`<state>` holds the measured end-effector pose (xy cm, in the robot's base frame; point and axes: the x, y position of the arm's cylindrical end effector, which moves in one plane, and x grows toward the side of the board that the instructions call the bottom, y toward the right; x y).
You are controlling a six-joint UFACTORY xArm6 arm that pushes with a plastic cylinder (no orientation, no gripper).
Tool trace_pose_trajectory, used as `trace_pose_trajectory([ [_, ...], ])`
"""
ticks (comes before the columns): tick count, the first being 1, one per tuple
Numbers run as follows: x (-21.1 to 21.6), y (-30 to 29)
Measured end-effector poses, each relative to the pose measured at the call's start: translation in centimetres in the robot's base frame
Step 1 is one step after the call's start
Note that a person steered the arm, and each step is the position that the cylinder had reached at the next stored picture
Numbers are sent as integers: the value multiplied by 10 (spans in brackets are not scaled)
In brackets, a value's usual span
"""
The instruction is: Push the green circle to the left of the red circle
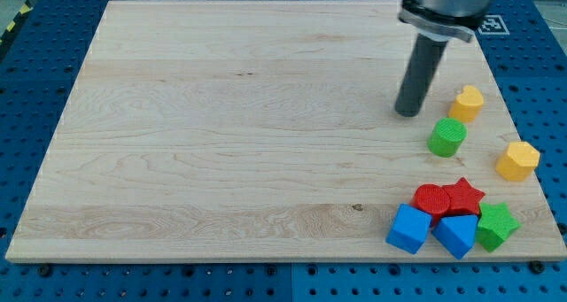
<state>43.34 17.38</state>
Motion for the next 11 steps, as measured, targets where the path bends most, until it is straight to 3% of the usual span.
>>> trace_pose_trajectory([
  [2,40,42],
  [4,46,84],
  [5,62,81],
  [8,58,-2],
  [11,71,38],
])
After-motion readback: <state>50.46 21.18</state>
